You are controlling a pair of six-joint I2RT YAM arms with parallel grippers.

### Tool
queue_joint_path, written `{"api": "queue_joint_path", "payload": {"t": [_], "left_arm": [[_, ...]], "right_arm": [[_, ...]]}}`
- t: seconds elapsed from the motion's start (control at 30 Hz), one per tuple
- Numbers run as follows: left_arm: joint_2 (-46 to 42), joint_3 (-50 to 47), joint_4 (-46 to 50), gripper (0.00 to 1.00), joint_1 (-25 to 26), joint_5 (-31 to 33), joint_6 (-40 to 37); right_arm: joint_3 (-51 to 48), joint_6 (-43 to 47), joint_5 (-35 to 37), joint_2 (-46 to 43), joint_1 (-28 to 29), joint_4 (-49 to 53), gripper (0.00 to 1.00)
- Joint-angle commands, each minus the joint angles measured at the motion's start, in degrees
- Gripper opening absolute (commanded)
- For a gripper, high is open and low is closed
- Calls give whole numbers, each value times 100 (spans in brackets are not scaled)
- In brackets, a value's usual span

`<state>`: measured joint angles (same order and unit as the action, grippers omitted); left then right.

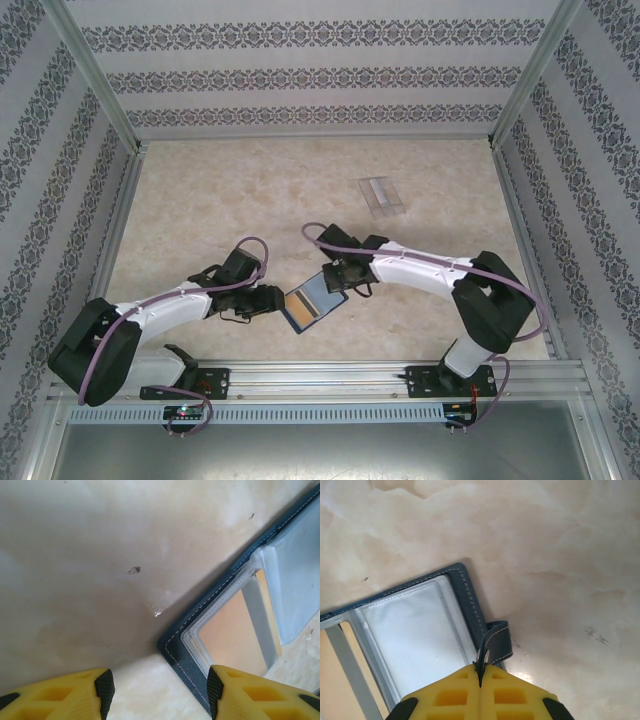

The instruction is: Put the credit cards into the card holder

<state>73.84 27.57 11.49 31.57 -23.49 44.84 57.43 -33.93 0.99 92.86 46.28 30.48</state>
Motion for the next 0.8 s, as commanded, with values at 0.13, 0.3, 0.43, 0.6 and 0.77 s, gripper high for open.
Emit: {"api": "queue_joint_path", "payload": {"t": [0.13, 0.3, 0.43, 0.6, 0.77], "left_arm": [[491, -1, -1149, 57, 397, 137, 464], [724, 74, -1562, 58, 473, -91, 705], [921, 137, -1995, 53, 480, -373, 851], [796, 231, -2004, 49, 488, -424, 751], [367, 285, -1808, 45, 490, -497, 713]], "right_arm": [[-502, -316, -1013, -8, -284, -236, 3], [-662, -464, -1426, 118, -219, -631, 2], [-630, -517, -1471, 184, -29, -801, 2], [-711, -695, -1601, 159, 146, -1184, 1], [-767, -866, -1698, 128, 188, -1467, 0]]}}
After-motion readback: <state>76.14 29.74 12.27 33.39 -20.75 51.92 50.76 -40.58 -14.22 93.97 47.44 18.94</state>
